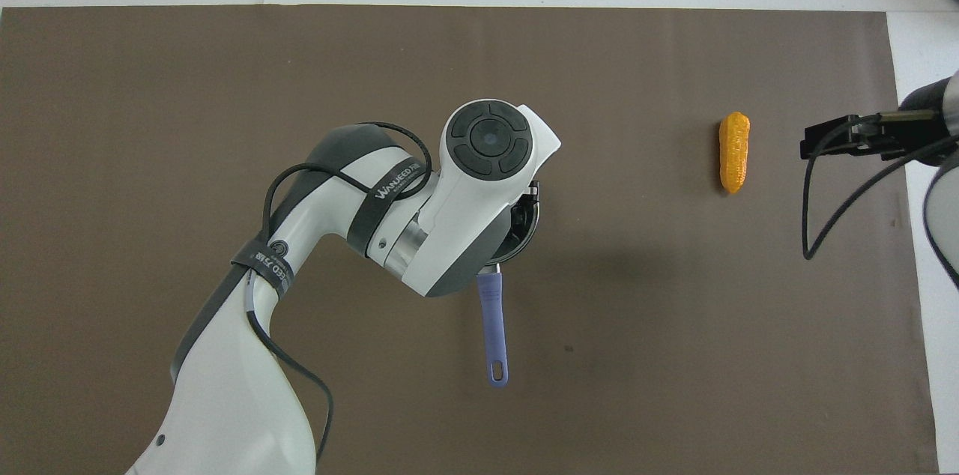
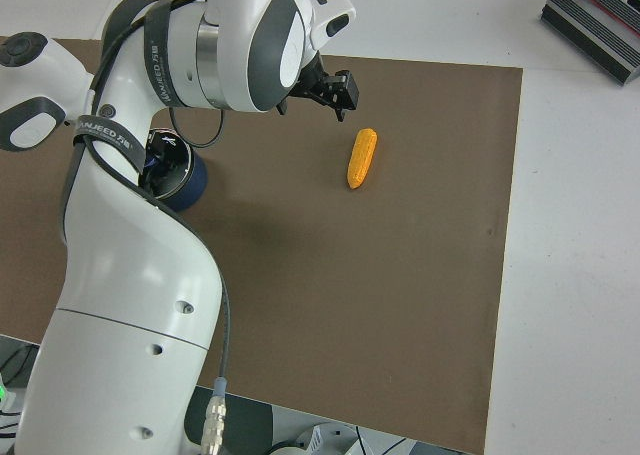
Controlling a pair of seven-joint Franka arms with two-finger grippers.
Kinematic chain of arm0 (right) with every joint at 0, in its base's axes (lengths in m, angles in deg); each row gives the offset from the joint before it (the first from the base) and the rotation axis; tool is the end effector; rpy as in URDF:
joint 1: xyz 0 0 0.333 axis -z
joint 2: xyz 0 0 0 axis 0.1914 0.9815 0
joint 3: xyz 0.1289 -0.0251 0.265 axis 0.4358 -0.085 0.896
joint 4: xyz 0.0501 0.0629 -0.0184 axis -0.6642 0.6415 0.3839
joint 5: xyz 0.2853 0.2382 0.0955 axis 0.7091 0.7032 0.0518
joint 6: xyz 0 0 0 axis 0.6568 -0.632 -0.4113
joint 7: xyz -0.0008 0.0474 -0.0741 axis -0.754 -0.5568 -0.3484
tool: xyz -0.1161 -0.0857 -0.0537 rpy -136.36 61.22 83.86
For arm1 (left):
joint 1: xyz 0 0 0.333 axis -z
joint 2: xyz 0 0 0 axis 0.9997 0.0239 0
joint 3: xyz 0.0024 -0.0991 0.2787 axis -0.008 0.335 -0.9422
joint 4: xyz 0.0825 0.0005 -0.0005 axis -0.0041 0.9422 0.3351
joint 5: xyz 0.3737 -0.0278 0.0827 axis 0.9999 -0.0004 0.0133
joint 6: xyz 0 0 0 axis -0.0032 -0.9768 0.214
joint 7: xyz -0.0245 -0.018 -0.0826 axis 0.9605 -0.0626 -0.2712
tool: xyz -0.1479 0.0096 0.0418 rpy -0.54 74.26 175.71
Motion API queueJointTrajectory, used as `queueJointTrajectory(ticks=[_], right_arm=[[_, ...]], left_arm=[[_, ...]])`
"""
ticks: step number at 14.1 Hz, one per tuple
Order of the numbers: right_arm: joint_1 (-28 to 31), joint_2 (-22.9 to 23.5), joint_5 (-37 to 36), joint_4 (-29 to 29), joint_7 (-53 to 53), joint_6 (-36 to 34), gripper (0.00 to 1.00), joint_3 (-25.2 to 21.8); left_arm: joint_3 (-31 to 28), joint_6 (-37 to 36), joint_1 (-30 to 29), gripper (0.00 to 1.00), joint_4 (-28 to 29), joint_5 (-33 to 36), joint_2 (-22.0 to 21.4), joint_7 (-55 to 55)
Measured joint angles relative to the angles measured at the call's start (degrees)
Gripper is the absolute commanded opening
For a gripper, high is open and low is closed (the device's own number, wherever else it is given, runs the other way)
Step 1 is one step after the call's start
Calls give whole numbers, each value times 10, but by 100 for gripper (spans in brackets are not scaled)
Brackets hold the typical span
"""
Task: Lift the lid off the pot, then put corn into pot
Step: 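Lift the lid off with the left gripper while the right gripper grasps the corn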
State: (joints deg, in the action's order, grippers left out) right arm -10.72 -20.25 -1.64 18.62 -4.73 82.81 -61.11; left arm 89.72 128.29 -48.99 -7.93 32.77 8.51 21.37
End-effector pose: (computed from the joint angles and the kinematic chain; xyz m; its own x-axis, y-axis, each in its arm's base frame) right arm 0.5955 -0.0158 0.5044 0.9962 -0.0370 0.0784 -0.0371 -0.9993 0.0003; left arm 0.5255 -0.4437 0.3612 0.9934 -0.1082 0.0390 -0.1089 -0.9939 0.0177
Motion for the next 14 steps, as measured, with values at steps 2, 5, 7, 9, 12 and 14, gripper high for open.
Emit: queueJointTrajectory(ticks=[2, 5, 7, 9, 12, 14], right_arm=[[8, 55, 0, 2, 0, 65, 100, 0], [18, 123, 0, 6, 0, 152, 100, -1], [22, 162, 0, 12, 0, 202, 100, -1], [23, 197, 0, 19, 0, 247, 100, -1], [25, 239, 0, 23, 0, 279, 100, -1], [26, 255, 0, 25, 0, 295, 100, -1]], left_arm=[[-7, -15, -1, 0, -4, 1, -18, 0], [-21, -24, -4, 0, -6, 1, -49, 0], [-27, -48, -25, 0, -6, 1, -77, -18], [-28, -79, -61, 0, -6, 1, -103, -65], [-29, -104, -106, 0, -4, 1, -117, -105], [-30, -116, -129, 0, -4, 1, -124, -130]])
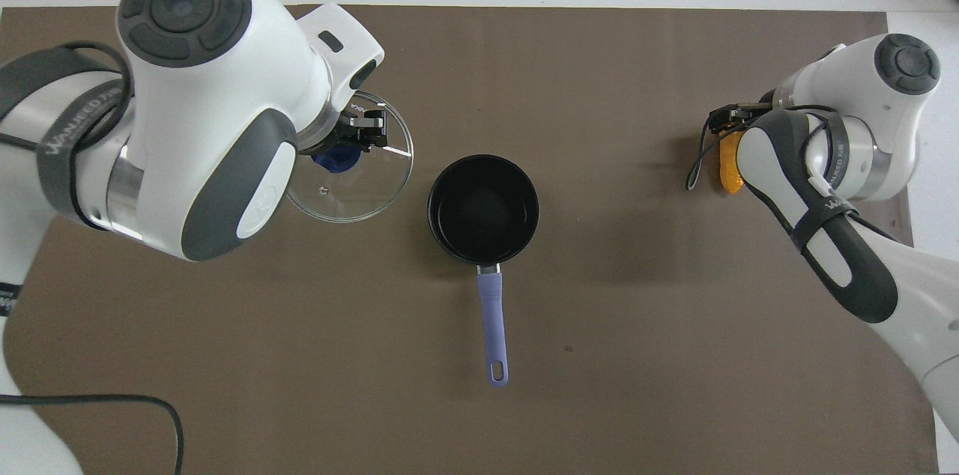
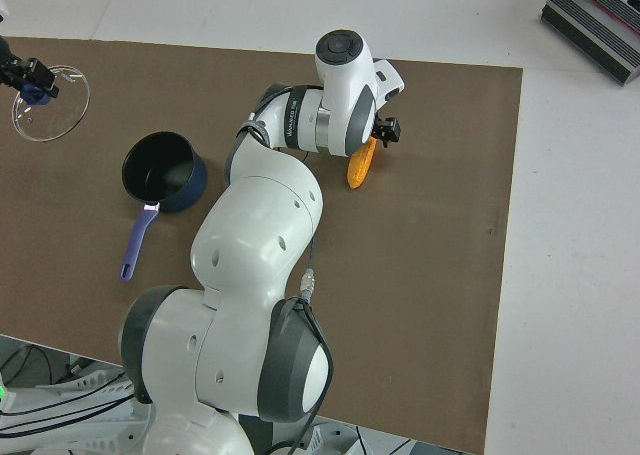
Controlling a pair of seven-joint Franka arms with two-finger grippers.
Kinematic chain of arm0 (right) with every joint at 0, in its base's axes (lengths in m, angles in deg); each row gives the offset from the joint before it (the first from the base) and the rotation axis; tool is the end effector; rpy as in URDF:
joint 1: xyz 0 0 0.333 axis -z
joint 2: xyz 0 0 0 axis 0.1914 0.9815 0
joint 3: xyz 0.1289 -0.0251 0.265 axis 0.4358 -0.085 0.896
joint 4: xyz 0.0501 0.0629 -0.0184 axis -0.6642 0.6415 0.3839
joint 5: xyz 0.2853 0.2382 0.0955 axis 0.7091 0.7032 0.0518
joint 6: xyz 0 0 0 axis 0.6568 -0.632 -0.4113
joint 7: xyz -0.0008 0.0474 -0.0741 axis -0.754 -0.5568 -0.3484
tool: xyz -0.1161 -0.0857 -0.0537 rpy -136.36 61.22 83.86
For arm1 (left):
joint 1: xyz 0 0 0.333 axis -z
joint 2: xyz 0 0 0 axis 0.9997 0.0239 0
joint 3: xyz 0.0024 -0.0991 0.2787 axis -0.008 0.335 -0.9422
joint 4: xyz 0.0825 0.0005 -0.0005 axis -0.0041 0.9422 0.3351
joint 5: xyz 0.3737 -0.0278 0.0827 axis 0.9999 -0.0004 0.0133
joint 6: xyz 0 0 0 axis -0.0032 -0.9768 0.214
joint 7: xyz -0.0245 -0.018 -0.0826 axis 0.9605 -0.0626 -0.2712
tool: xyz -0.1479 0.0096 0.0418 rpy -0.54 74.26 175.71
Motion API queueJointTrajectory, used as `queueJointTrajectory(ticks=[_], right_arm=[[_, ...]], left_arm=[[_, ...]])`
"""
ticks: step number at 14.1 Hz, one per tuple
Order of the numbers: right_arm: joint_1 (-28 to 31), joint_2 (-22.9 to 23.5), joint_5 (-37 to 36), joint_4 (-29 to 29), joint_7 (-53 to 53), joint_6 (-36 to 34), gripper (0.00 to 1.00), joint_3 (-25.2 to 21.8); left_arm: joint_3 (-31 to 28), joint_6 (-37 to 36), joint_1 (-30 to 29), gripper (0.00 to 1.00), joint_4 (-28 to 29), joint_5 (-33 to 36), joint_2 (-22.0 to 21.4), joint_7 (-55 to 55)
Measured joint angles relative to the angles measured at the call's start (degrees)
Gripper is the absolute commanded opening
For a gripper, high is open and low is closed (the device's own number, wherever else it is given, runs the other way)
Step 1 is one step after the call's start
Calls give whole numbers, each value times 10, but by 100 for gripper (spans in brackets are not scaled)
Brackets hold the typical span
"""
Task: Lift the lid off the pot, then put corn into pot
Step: 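Lift the lid off with the left gripper while the right gripper grasps the corn, then set the lid down with the left gripper while the right gripper carries the corn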
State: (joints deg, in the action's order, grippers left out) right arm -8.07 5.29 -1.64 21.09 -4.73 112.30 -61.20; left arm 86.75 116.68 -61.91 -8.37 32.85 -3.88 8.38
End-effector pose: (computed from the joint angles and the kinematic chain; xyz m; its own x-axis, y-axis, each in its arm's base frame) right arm 0.6801 -0.0500 0.2469 0.9913 -0.0805 0.1043 -0.0820 -0.9966 0.0104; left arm 0.5807 -0.2654 0.4894 0.9959 -0.0588 0.0687 -0.0588 -0.9983 -0.0013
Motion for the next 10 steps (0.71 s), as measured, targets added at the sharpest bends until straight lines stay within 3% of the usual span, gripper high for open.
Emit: queueJointTrajectory(ticks=[3, 4, 5, 6, 10], right_arm=[[1, 5, 0, 5, 0, 5, 96, 0], [1, 5, 0, 6, 0, 5, 62, 0], [2, 5, 0, 7, 0, 5, 16, 0], [2, 5, 0, 8, 0, 5, 0, 0], [3, 4, 0, 8, -1, -8, 0, 0]], left_arm=[[-1, -27, -38, 0, 2, -1, -19, -58], [-1, -33, -50, 0, 5, -1, -26, -76], [-2, -39, -63, 0, 10, -1, -33, -95], [-2, -45, -75, 0, 17, -1, -40, -112], [-2, -52, -124, 0, 51, -2, -65, -164]])
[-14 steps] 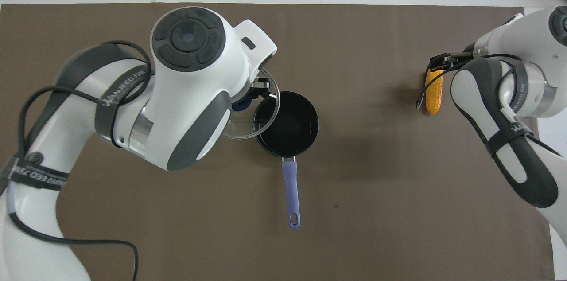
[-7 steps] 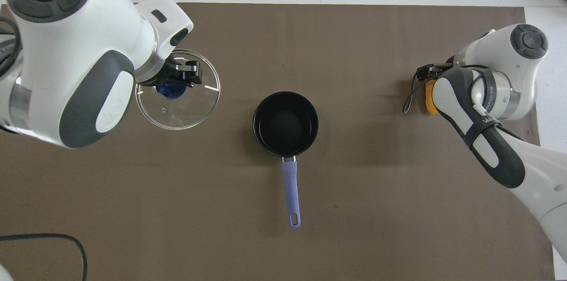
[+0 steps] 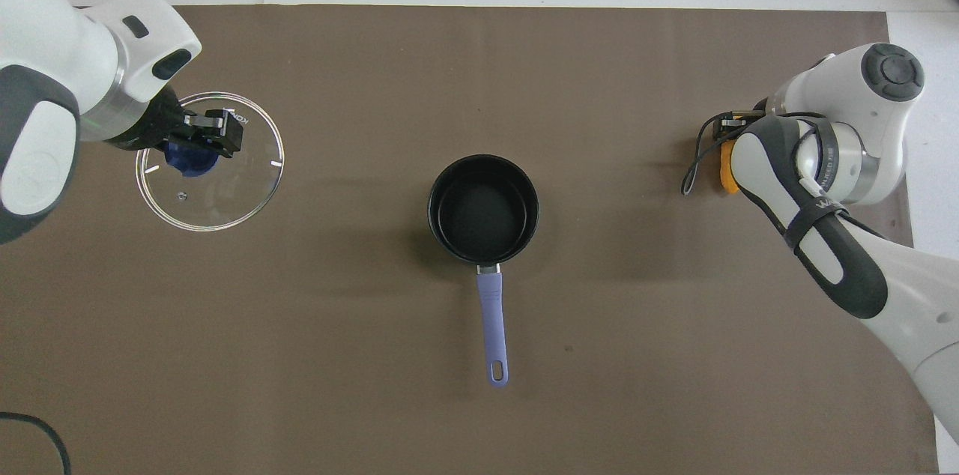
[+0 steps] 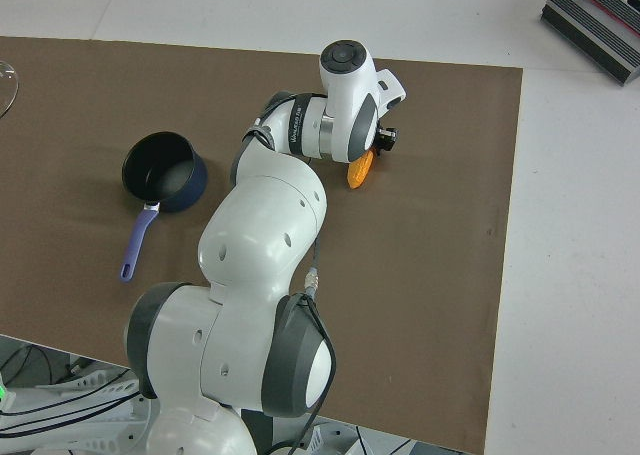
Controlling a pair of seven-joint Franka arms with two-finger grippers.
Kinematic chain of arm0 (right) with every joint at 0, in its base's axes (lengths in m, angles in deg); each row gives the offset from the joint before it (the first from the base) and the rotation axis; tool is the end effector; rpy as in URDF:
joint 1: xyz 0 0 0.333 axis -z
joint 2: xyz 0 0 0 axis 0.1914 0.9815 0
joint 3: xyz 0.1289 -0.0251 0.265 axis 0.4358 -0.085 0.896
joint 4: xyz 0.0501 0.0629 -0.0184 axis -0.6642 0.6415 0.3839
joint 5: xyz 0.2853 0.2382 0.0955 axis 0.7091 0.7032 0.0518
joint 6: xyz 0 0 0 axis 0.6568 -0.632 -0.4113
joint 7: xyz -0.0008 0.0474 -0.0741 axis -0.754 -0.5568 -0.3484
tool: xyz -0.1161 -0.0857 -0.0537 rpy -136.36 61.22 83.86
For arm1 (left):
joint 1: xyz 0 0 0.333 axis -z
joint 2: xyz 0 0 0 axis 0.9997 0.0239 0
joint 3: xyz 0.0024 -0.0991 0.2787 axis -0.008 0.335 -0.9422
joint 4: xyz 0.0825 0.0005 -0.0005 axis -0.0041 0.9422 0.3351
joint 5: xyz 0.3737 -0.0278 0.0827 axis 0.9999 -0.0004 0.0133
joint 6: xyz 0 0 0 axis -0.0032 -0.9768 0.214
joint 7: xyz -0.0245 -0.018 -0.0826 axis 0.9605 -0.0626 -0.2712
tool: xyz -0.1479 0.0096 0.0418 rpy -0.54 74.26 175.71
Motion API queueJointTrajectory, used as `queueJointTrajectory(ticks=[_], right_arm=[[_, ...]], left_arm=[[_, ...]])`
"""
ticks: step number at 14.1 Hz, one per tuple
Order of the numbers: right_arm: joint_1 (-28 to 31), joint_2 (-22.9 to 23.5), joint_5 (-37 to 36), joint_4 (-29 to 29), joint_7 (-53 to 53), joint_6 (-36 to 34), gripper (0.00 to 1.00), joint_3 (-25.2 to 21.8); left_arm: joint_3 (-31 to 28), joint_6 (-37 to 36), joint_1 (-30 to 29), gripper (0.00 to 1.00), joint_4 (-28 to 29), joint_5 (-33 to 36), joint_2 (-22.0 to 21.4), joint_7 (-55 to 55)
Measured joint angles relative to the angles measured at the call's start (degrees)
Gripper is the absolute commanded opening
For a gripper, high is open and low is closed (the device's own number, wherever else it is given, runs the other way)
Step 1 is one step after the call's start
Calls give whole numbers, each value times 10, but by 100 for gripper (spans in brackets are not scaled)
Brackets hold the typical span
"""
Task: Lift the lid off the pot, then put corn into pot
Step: 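Set the lid down with the left gripper while the right gripper carries the corn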
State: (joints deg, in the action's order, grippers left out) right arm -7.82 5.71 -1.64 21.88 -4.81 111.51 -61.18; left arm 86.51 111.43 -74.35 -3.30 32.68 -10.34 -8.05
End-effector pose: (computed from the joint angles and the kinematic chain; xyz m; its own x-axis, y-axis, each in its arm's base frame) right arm 0.6731 -0.0524 0.2343 0.9941 -0.0837 0.0695 -0.0846 -0.9964 0.0108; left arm 0.5840 -0.1221 0.5087 0.9926 -0.1216 -0.0021 -0.1216 -0.9924 -0.0201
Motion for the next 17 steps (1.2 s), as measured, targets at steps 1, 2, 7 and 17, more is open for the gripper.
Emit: queueJointTrajectory(ticks=[1, 2, 7, 17], right_arm=[[1, -2, 0, -2, 0, -9, 0, 0], [1, -6, 0, -7, 0, -24, 0, 0], [-3, -82, 0, -33, -9, -140, 0, 9], [-111, -189, -4, -31, 50, -245, 0, 13]], left_arm=[[0, 0, -14, 0, 10, 0, -7, -21], [-1, 0, -28, 0, 21, -1, -16, -38], [-1, 0, -73, 0, 83, -4, -61, -71], [-1, 191, -144, 0, 346, -4, -147, -112]])
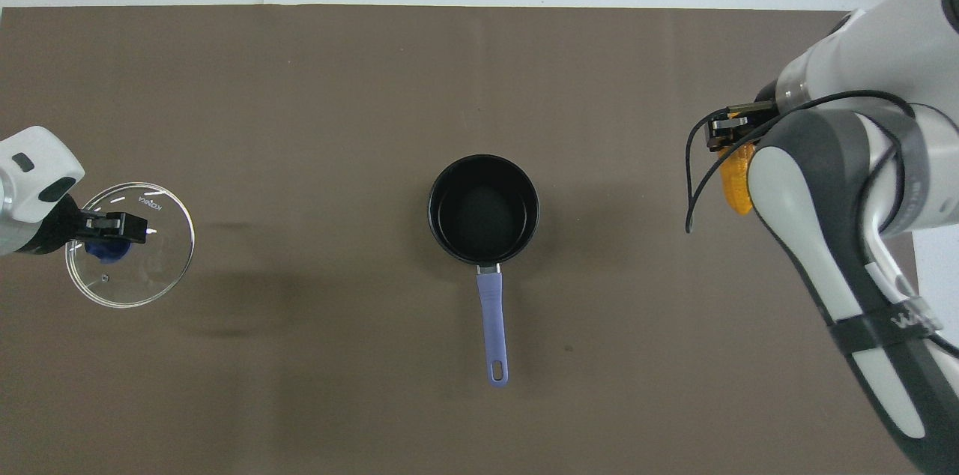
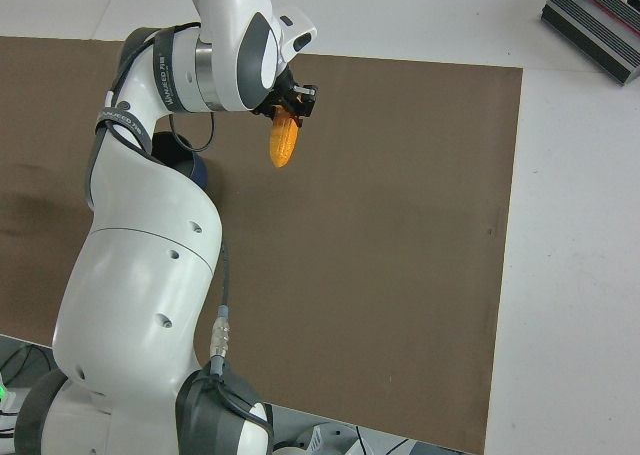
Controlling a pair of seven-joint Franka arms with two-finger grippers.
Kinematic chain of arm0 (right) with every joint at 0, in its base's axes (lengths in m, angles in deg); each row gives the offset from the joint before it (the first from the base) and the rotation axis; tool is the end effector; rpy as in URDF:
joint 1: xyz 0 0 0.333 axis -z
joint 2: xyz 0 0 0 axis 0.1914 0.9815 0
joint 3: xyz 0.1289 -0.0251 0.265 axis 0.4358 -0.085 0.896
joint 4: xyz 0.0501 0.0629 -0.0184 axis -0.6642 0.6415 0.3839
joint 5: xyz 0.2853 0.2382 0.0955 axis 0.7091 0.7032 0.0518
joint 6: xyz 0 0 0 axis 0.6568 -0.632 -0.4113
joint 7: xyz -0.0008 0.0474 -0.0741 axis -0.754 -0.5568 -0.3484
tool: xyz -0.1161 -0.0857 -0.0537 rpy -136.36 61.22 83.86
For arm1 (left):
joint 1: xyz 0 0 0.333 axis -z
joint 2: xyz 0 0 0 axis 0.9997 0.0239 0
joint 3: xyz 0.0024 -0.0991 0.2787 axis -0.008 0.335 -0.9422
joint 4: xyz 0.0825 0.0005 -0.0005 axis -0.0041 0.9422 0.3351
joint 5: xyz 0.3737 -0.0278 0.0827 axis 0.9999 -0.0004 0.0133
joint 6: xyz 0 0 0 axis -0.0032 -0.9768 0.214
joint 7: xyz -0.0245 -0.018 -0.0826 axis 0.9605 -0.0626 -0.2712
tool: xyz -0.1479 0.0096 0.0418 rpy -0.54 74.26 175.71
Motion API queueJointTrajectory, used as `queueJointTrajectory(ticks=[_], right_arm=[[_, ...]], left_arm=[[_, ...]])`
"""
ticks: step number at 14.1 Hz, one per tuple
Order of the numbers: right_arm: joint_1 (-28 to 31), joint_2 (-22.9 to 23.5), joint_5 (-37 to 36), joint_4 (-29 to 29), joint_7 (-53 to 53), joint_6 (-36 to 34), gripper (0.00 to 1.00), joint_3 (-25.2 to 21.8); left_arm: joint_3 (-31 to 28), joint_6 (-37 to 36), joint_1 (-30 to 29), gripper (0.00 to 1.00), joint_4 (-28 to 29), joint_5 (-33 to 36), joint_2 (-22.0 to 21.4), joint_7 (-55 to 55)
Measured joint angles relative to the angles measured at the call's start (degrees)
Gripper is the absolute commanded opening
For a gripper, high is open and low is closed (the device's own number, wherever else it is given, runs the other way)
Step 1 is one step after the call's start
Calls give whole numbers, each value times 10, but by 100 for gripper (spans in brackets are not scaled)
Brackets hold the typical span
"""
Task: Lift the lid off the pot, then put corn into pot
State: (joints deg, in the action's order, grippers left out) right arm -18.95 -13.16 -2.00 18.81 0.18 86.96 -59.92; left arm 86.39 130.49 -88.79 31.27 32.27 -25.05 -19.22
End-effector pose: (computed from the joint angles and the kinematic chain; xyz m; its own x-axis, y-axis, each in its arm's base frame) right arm 0.6172 0.0843 0.4342 0.9988 0.0430 0.0242 0.0429 -0.9991 0.0029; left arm 0.5136 0.0251 0.3987 0.9978 -0.0637 -0.0180 -0.0637 -0.9980 0.0008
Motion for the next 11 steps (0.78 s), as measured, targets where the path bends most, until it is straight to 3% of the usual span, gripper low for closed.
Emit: queueJointTrajectory(ticks=[9, 10, 11], right_arm=[[-166, 23, 0, 0, 208, 38, 0, 3], [-175, 33, 0, -2, 222, 48, 0, 3], [-180, 43, 0, -6, 229, 55, 0, 3]], left_arm=[[0, 170, -45, 2, 144, 0, 23, -25], [0, 189, -48, 40, 153, 0, 29, -25], [0, 205, -49, 99, 161, 0, 35, -25]])
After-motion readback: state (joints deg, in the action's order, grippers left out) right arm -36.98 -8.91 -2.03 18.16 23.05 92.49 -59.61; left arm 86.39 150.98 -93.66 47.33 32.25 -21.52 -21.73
